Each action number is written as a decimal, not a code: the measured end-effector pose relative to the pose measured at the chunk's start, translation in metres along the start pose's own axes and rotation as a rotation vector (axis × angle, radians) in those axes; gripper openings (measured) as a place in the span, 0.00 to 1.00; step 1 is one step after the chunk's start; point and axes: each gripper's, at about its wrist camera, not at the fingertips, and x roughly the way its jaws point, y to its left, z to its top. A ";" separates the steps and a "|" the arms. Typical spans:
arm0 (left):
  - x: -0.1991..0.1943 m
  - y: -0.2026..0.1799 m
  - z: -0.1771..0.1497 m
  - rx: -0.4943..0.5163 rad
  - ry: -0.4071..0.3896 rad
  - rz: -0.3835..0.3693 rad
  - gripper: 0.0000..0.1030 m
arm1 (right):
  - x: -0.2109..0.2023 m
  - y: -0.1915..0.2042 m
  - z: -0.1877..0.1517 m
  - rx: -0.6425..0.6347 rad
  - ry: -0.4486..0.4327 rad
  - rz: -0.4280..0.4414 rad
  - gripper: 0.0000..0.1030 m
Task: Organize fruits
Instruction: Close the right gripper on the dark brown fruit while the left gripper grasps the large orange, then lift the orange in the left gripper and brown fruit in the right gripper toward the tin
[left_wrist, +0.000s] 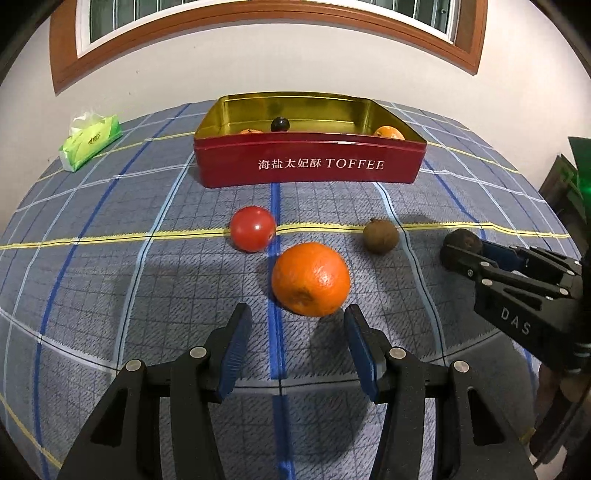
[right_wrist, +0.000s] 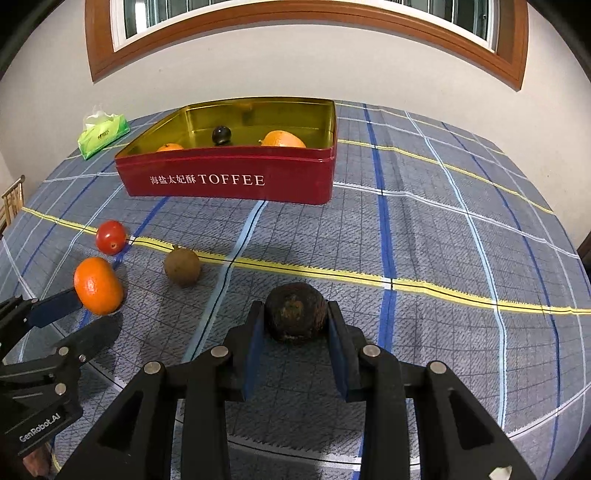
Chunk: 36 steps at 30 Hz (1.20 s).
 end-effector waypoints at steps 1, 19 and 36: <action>0.000 0.000 0.001 0.001 -0.002 0.003 0.51 | 0.000 0.000 0.000 0.001 -0.001 -0.001 0.30; 0.011 -0.011 0.013 0.017 -0.015 0.034 0.41 | -0.001 0.000 0.000 0.002 -0.002 -0.001 0.30; 0.008 -0.013 0.012 -0.006 -0.018 0.076 0.40 | -0.001 0.000 0.000 0.003 -0.002 0.000 0.30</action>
